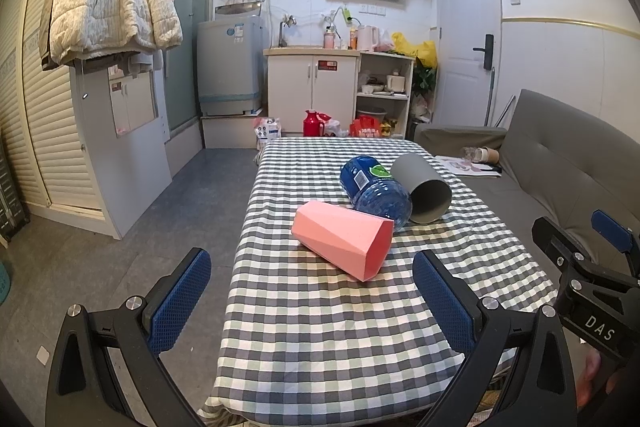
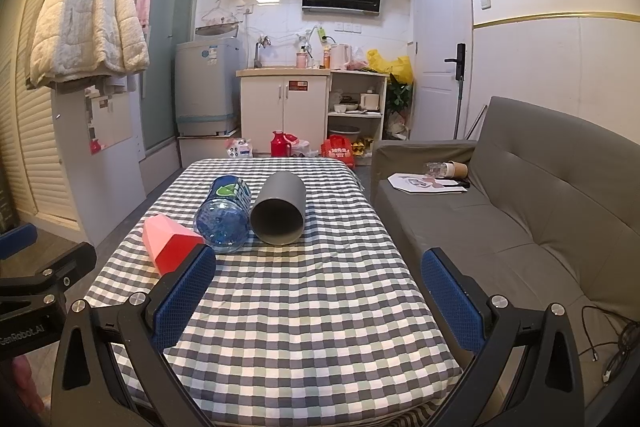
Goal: Flip cup upside down
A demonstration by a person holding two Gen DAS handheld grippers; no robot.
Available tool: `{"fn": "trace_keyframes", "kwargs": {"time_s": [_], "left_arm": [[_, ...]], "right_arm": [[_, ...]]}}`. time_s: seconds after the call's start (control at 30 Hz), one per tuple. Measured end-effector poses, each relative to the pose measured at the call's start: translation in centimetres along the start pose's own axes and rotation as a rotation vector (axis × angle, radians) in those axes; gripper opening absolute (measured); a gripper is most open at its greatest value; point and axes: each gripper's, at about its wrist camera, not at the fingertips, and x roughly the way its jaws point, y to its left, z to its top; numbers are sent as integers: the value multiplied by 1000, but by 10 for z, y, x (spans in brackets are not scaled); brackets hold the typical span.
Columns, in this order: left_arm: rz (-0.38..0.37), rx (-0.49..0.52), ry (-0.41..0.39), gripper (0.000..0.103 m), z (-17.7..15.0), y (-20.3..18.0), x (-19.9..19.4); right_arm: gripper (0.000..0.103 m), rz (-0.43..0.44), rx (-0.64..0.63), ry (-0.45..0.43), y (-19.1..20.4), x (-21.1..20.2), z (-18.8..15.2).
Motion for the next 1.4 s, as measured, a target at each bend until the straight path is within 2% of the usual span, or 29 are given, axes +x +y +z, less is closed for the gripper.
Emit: {"fn": "trace_keyframes", "kwargs": {"time_s": [0.17,0.4,0.7,0.93,1.07,1.27,1.4], "left_arm": [[12,-19,27,103,3,4,4],[50,-28,126,103,24,10,33],[84,-44,198,103,55,26,92],[128,-48,263,103,60,36,141],[128,-71,291,103,58,41,156],[118,-55,309,103,48,35,159],[118,-45,316,103,48,33,155]], "right_arm": [[103,12,-13,20,0,-2,4],[103,44,-4,78,-8,18,26],[103,92,60,251,-11,116,72],[103,132,35,381,13,200,66],[93,142,53,441,18,229,55],[90,169,97,481,13,244,42],[71,228,132,505,11,241,39]]}}
